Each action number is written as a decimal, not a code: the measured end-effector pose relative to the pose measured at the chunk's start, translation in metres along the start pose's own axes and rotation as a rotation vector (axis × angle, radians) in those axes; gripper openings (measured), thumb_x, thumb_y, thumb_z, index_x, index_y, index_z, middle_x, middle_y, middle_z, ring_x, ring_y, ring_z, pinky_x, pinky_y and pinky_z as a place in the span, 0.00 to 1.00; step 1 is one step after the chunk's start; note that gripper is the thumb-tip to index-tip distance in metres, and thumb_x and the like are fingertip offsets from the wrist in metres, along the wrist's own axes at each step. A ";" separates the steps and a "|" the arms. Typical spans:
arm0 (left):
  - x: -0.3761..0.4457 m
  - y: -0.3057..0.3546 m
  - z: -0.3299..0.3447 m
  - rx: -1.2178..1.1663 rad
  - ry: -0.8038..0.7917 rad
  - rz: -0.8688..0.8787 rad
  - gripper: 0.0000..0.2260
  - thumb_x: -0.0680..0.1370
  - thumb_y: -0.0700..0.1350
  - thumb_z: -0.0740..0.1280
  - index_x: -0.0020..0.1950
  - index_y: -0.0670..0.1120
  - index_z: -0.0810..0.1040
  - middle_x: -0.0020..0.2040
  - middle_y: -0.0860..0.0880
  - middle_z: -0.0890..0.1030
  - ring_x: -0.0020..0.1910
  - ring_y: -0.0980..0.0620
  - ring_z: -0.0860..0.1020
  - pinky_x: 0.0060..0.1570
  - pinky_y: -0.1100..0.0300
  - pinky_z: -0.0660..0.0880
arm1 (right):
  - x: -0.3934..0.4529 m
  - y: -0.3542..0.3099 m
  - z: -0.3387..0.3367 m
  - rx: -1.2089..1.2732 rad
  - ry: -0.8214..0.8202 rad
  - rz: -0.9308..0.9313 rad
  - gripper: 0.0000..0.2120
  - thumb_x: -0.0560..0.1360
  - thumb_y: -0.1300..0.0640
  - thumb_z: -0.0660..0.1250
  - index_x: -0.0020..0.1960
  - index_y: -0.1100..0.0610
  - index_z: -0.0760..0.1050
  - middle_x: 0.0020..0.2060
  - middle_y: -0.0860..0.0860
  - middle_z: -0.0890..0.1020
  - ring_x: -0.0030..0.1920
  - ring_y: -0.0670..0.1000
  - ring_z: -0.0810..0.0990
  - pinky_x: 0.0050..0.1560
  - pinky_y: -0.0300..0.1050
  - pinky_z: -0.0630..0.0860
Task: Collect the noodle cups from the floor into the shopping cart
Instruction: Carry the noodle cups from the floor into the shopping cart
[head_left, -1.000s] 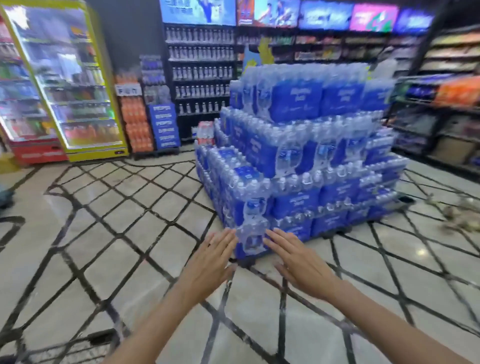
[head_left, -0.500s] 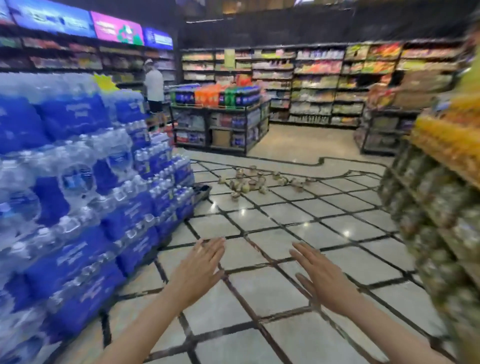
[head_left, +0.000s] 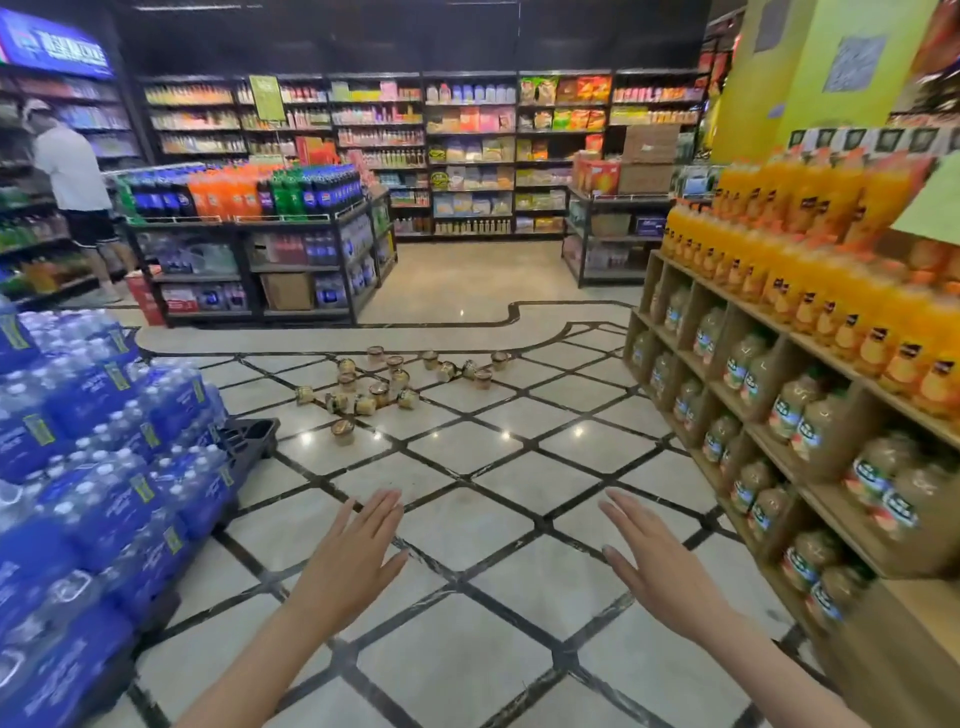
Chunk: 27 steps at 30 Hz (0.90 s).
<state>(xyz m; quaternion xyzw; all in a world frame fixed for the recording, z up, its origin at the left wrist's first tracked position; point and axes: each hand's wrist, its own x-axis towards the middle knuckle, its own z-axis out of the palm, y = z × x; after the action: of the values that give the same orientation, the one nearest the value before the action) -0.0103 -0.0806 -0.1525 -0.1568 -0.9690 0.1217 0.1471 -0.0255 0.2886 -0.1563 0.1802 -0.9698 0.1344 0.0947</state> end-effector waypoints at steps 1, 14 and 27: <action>0.021 -0.011 0.007 0.002 0.006 0.014 0.35 0.82 0.58 0.38 0.61 0.43 0.80 0.63 0.47 0.79 0.63 0.50 0.77 0.69 0.52 0.51 | 0.020 0.002 0.001 -0.001 0.003 0.010 0.43 0.69 0.31 0.29 0.77 0.50 0.52 0.77 0.44 0.52 0.76 0.44 0.53 0.70 0.34 0.47; 0.289 -0.059 0.113 -0.007 0.005 0.097 0.34 0.82 0.58 0.38 0.61 0.42 0.80 0.63 0.45 0.78 0.63 0.49 0.77 0.68 0.52 0.53 | 0.242 0.132 0.045 -0.054 0.007 0.119 0.28 0.79 0.44 0.55 0.76 0.54 0.59 0.75 0.49 0.60 0.74 0.48 0.60 0.71 0.39 0.53; 0.597 -0.086 0.208 0.000 -0.078 0.016 0.33 0.82 0.58 0.40 0.63 0.42 0.79 0.64 0.46 0.78 0.64 0.48 0.76 0.68 0.50 0.55 | 0.552 0.323 0.063 0.014 -0.025 0.046 0.28 0.80 0.46 0.58 0.76 0.53 0.57 0.76 0.49 0.59 0.75 0.48 0.58 0.70 0.37 0.51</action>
<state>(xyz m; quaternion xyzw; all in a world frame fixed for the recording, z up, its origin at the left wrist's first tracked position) -0.6423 0.0032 -0.1732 -0.1596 -0.9728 0.1288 0.1081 -0.6616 0.3818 -0.1607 0.1599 -0.9738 0.1412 0.0782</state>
